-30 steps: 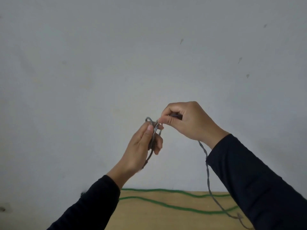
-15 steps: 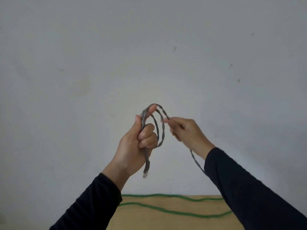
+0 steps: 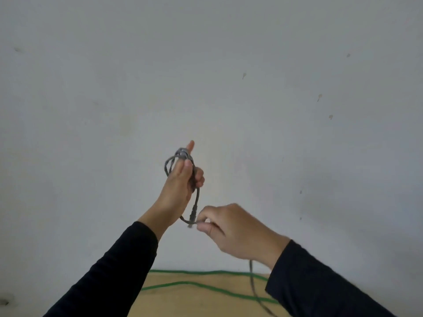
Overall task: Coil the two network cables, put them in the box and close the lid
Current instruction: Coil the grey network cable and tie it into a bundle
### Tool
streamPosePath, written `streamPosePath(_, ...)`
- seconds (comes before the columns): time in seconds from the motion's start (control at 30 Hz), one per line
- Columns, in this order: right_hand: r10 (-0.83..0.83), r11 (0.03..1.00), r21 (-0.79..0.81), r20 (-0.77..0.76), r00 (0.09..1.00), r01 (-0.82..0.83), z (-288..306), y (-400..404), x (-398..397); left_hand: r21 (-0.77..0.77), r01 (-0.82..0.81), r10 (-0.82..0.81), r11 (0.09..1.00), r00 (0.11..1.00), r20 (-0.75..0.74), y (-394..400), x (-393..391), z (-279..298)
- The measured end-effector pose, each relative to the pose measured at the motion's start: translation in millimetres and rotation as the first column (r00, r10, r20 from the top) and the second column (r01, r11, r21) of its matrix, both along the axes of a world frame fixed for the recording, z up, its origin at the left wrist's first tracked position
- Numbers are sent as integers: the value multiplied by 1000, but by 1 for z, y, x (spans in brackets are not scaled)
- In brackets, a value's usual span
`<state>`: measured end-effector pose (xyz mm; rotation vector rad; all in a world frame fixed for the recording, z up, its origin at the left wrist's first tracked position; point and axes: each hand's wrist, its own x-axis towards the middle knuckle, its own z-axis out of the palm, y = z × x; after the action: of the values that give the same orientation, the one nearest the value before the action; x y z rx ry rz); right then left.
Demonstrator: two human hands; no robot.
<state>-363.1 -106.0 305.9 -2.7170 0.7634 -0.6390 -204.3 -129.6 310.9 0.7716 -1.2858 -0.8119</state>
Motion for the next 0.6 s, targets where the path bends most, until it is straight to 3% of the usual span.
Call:
streamPosePath(0.13,-42,999,-10,-1,999,42,40,-13,-22,38,9,-19,999,960,278,17,-6,-17)
streamPosePath(0.3,-77,997,13,50,996,76,70,-27,-33,82,49,-79,995,909,409,38,-34,-26)
streamPosePath(0.43,-60,983,184,311,949,2,82,-40,-44,170,271,-291,947,950,110,46,-40,-28)
streamPosePath(0.6,-164,903,413,587,793,-119,49,-57,-36,33,512,-493,858,841,-224,51,-42,-3)
